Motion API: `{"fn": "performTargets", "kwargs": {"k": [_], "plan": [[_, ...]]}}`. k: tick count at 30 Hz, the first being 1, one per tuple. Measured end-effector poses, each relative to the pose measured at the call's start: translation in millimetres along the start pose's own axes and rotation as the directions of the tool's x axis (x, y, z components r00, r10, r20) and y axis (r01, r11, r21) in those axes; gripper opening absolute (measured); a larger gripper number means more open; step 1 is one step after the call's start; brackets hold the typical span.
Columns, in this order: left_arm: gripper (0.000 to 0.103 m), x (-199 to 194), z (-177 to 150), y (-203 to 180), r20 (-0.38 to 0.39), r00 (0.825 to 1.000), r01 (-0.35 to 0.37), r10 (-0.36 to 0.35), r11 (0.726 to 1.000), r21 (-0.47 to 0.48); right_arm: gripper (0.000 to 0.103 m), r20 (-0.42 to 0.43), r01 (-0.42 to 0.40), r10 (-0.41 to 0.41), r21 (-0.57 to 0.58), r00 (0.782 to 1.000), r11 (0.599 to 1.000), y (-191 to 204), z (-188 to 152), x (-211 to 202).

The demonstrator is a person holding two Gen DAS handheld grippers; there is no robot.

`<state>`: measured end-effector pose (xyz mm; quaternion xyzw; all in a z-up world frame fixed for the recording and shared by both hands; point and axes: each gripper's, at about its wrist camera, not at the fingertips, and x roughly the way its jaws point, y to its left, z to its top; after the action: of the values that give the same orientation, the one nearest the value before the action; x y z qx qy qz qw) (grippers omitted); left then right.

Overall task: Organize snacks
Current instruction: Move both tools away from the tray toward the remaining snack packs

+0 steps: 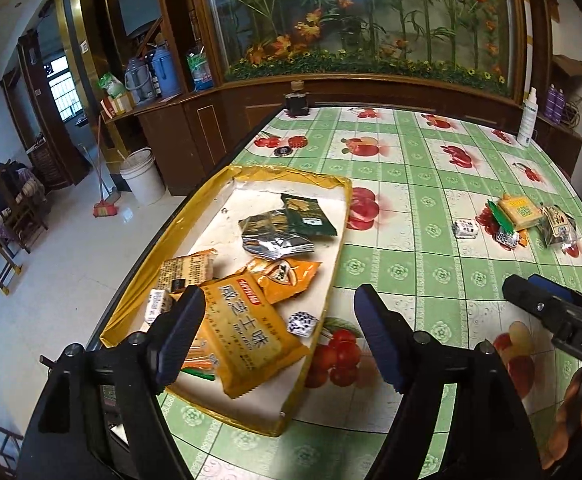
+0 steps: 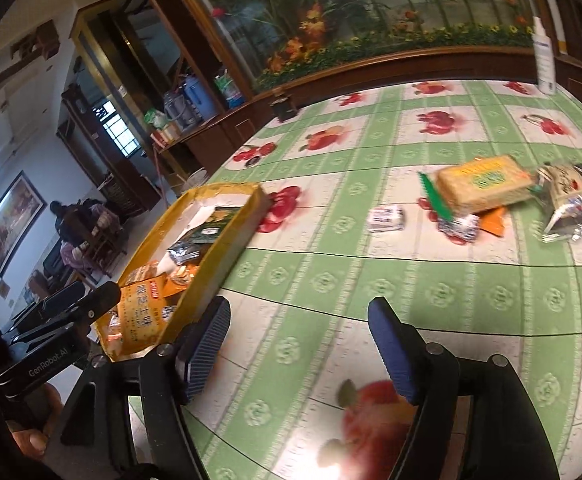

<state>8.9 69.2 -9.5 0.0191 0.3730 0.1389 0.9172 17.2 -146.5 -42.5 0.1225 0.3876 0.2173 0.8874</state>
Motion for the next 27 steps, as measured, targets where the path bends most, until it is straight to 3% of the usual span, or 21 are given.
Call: {"fn": "performTargets", "kwargs": {"k": [7,16,20,27], "plan": [[0.077,5.1,3.1,-27.1,-0.017,0.999,0.03,-0.029,0.999,0.033,0.073,0.019,0.058,-0.059,0.064,0.998,0.996,-43.6,-2.3,-15.4],[0.077,14.6,17.3,-95.0,-0.05,0.987,0.157,-0.152,0.98,0.12,0.074,0.05,0.166,-0.176,0.163,0.983,0.973,-110.3,2.3,-41.4],[0.077,17.6,29.1,-127.9,-0.049,0.977,0.213,-0.207,0.962,0.172,0.074,0.059,0.204,-0.22,0.2,0.974,0.958,-134.9,8.3,-50.2],[0.077,37.1,59.7,-193.8,-0.077,0.942,0.334,-0.326,0.893,0.303,0.074,0.075,0.239,-0.265,0.248,0.961,0.939,-169.0,20.9,-62.2]]}}
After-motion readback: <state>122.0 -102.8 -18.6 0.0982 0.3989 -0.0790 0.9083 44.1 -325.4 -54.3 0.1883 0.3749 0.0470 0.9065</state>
